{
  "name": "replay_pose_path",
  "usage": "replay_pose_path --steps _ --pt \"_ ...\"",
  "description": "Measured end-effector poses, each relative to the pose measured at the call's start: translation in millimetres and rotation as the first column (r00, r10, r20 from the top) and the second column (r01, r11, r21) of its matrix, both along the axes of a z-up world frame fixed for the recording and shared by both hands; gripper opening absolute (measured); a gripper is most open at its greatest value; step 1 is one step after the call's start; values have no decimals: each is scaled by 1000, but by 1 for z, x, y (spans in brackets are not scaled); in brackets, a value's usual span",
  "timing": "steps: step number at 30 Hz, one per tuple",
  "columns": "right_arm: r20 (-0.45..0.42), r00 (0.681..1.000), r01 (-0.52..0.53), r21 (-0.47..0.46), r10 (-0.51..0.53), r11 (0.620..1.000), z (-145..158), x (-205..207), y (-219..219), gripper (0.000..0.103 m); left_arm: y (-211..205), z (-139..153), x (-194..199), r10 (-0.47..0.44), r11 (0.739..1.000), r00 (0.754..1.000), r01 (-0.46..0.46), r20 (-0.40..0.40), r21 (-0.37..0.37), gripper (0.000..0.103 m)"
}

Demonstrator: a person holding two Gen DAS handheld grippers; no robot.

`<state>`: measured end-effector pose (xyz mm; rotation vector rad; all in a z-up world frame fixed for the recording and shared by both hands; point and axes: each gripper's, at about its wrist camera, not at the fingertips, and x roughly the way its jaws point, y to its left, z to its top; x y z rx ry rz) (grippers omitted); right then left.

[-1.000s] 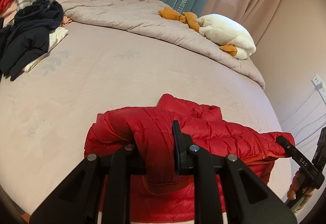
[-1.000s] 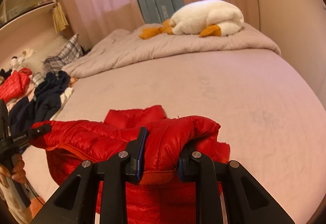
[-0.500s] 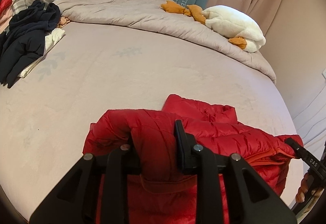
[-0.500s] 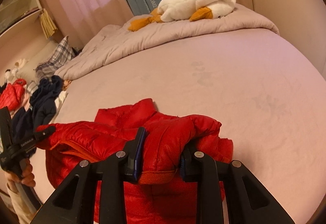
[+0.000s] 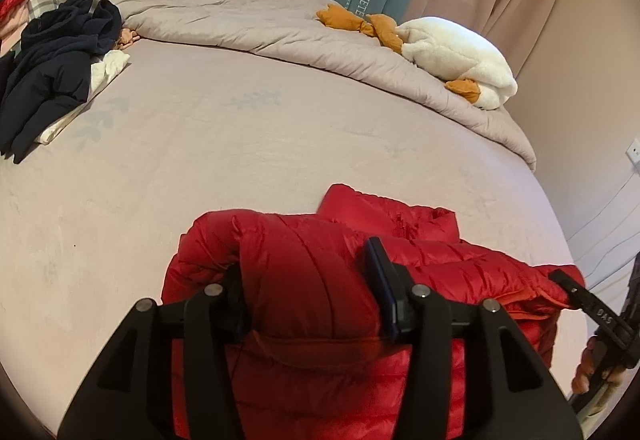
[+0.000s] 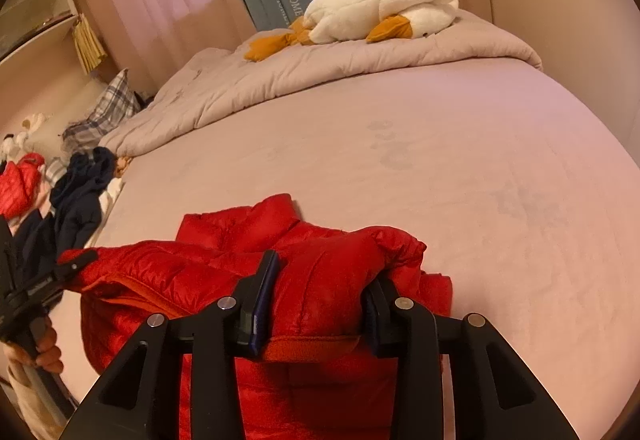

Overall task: Fold large clothes
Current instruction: 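Open the left tool to release the hem while the right tool opens too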

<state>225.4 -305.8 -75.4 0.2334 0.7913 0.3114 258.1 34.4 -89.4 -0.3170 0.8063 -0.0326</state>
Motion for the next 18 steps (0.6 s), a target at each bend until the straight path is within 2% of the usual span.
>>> replay_pose_path --steps 10,18 --pt "17 1000 7 -14 -7 1000 3 -2 2 38 2 20 -29 -6 999 999 7 34 -33 56" --pt "42 999 29 -10 -28 1000 7 -7 -2 50 6 38 -49 -1 1000 995 1 99 -1 59"
